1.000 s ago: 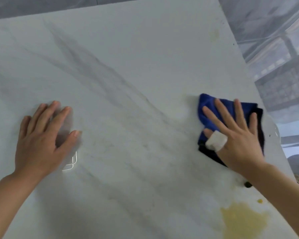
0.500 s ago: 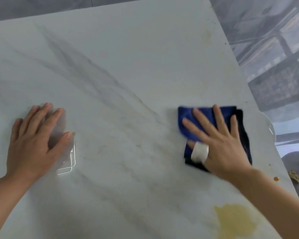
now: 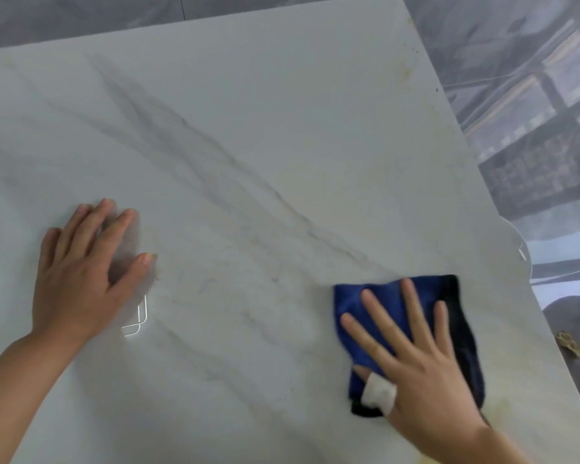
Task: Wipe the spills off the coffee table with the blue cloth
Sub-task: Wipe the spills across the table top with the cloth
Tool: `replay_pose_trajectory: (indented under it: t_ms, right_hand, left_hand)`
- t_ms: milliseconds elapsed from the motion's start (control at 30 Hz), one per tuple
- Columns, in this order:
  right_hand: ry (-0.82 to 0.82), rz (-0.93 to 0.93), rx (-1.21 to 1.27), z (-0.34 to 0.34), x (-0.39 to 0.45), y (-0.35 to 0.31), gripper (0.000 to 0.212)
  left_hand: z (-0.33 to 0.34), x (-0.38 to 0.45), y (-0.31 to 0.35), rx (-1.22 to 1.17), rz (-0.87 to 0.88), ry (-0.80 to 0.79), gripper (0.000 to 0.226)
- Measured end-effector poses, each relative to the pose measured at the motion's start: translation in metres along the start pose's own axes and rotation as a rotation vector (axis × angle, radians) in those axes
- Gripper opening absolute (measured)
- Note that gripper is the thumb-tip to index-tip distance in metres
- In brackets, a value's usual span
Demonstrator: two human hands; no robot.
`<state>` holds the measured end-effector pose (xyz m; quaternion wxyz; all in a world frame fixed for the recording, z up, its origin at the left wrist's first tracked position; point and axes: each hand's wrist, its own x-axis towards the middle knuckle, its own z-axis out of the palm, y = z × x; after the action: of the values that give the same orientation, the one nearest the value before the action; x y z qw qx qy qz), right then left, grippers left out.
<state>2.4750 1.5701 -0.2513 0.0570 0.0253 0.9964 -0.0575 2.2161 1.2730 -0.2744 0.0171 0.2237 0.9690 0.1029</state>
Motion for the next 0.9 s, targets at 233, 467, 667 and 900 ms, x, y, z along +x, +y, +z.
replay_pose_trajectory:
  t_ms: [233,467,667,900]
  right_hand:
    - [-0.115,-0.057,-0.047,0.002,0.025,-0.042,0.088]
    - [-0.136,-0.029,-0.095,-0.005,0.023,-0.045,0.082]
    - [-0.132,-0.006,-0.047,0.003,0.022,-0.040,0.066]
    - [-0.137,-0.005,0.006,0.005,0.021,-0.036,0.069]
  left_hand:
    - [0.000,-0.002,0.001,-0.002,0.019,0.030,0.064]
    - [-0.011,-0.005,0.007,-0.019,0.010,-0.002,0.074]
    - [-0.029,-0.057,0.040,-0.145,0.090,-0.005,0.069]
    - [-0.019,-0.166,0.078,-0.140,0.187,-0.110,0.068]
